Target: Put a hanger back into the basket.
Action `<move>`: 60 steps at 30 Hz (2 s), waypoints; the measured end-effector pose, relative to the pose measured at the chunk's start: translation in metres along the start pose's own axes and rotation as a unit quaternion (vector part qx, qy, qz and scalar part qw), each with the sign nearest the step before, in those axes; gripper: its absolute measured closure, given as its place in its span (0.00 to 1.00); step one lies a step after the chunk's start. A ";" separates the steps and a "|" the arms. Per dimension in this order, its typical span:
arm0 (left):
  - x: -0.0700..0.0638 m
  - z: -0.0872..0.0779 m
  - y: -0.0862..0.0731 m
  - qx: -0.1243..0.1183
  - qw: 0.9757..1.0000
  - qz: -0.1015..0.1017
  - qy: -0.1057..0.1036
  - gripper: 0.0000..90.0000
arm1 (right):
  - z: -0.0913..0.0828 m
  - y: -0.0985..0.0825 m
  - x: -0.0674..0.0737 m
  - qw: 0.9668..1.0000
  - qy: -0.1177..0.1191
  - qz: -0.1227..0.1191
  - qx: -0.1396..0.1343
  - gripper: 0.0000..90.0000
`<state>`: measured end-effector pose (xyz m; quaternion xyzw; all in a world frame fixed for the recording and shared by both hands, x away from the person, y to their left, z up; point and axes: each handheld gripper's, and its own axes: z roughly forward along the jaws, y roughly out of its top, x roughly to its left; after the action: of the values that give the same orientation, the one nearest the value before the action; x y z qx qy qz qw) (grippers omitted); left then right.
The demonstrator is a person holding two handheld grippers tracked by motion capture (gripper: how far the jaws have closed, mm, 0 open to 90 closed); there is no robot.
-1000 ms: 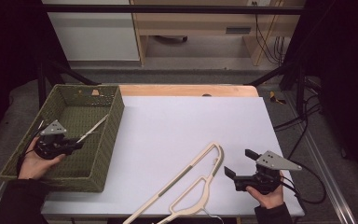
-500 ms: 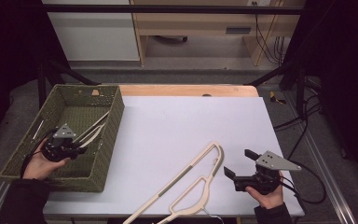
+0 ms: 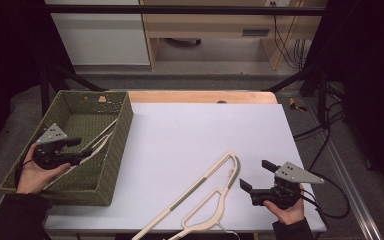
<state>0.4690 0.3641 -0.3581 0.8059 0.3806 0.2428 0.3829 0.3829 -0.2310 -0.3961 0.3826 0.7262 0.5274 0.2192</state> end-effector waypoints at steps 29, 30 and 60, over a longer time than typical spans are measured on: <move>-0.145 0.008 0.008 -0.136 0.987 -0.024 -0.077 0.07 | -0.002 -0.006 0.021 1.000 0.015 -0.003 0.027 0.10; -0.148 0.010 0.006 -0.135 0.987 -0.027 -0.082 0.07 | -0.001 -0.008 0.022 0.999 0.018 -0.003 0.031 0.10; -0.177 0.047 -0.025 -0.083 0.990 -0.021 -0.113 0.06 | 0.016 -0.041 0.063 0.990 0.034 -0.013 0.140 0.28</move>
<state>0.3857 0.2124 -0.4238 0.7854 0.3301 0.1726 0.4944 0.3427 -0.1777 -0.4342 0.3819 0.8046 0.4309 0.1454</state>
